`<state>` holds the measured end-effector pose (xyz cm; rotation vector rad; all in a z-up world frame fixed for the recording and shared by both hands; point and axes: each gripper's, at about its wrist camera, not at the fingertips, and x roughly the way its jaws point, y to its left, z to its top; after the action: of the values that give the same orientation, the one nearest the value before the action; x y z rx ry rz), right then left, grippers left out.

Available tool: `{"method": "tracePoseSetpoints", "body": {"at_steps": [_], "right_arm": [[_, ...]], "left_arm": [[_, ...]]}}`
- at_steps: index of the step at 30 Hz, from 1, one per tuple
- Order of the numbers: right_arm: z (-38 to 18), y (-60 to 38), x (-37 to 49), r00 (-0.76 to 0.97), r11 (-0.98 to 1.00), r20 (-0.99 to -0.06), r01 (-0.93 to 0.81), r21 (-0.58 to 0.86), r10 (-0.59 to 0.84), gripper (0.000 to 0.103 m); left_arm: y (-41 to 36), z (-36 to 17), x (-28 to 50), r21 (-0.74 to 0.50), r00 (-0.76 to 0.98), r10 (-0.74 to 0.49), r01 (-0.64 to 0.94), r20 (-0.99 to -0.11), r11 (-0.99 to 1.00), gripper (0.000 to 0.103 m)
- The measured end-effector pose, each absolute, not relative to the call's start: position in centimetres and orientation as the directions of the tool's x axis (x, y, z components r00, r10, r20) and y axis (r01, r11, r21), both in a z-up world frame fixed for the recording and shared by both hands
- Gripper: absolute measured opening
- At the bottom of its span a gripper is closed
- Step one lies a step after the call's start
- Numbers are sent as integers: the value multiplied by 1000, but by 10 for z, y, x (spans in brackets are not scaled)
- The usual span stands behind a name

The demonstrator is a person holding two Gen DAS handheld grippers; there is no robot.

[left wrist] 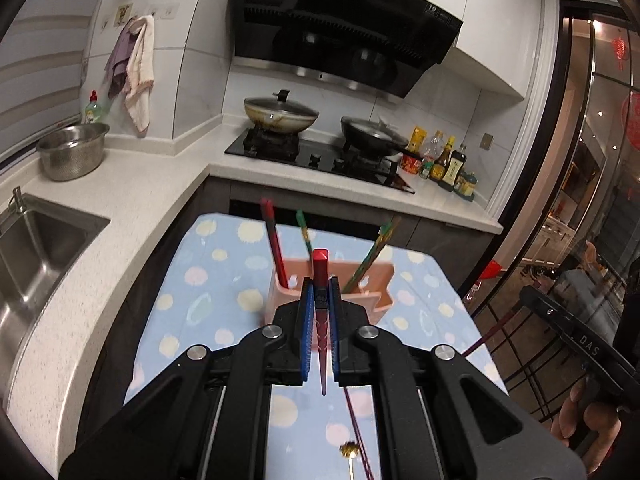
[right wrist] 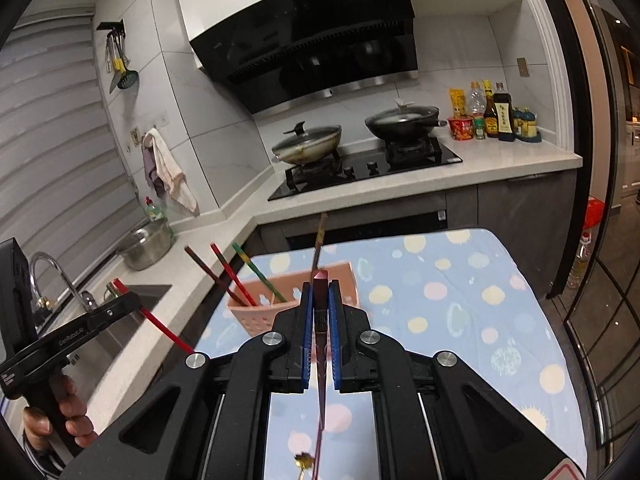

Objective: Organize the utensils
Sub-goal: 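Lift both held chopsticks and carry them above the pink holder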

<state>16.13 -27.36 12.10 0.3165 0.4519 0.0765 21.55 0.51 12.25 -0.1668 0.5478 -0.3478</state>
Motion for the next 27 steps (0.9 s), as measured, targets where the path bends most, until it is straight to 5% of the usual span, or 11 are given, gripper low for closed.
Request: {"method": "tracePoseSetpoints", "body": {"at_steps": [13, 27], "right_arm": [[188, -274, 230, 953, 950, -269, -52, 309, 140, 7], [160, -262, 296, 931, 954, -336, -38, 297, 142, 7]], "left_arm": [[-7, 204, 260, -209, 875, -371, 318, -310, 925, 7], [-7, 172, 306, -171, 871, -312, 265, -380, 949, 7]]}}
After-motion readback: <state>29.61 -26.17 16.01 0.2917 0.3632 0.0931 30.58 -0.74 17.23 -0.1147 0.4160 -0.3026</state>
